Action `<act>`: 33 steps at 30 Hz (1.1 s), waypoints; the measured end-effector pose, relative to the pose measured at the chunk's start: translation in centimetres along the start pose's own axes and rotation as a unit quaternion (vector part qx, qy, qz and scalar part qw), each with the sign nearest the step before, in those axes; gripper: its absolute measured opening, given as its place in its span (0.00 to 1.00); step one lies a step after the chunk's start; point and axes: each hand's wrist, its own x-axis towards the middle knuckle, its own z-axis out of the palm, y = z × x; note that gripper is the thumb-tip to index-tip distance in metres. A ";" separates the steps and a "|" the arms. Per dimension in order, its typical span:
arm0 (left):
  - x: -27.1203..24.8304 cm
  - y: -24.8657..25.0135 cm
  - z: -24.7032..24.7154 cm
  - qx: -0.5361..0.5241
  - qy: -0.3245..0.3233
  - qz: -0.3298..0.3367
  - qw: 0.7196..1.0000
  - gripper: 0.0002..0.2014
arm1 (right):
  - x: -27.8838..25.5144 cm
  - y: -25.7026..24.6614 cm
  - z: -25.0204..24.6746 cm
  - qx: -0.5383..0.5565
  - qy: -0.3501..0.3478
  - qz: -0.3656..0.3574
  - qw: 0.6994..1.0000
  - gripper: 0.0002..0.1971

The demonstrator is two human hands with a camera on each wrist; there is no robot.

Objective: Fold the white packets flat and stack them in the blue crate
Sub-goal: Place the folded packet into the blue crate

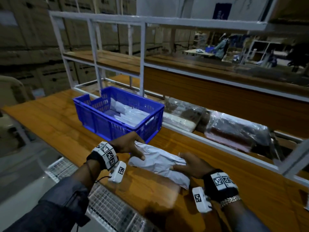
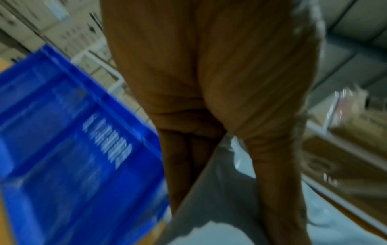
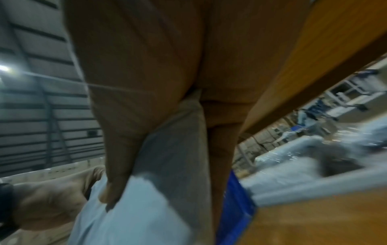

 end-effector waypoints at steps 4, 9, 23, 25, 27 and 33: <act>-2.1 -1.8 -7.8 0.030 0.053 0.056 0.997 0.17 | 5.7 -5.8 -0.5 -0.011 0.015 -0.061 0.998 0.21; -4.4 -5.0 -15.2 0.020 0.122 0.070 0.990 0.17 | 11.8 -13.1 -1.4 -0.073 0.033 -0.118 0.990 0.21; -3.8 -10.9 -27.4 -0.031 0.264 0.060 0.962 0.14 | 25.7 -19.7 -3.9 -0.187 0.101 -0.172 0.962 0.25; -2.7 -10.6 -29.0 -0.031 0.262 0.061 0.963 0.12 | 27.7 -19.7 -4.9 -0.170 0.101 -0.187 0.962 0.24; -1.3 -11.0 -30.7 -0.018 0.263 0.061 0.963 0.10 | 29.6 -20.1 -5.9 -0.158 0.103 -0.184 0.965 0.25; 2.8 -13.1 -35.6 0.032 0.249 0.023 0.968 0.12 | 34.7 -20.8 -7.4 -0.172 0.100 -0.159 0.967 0.25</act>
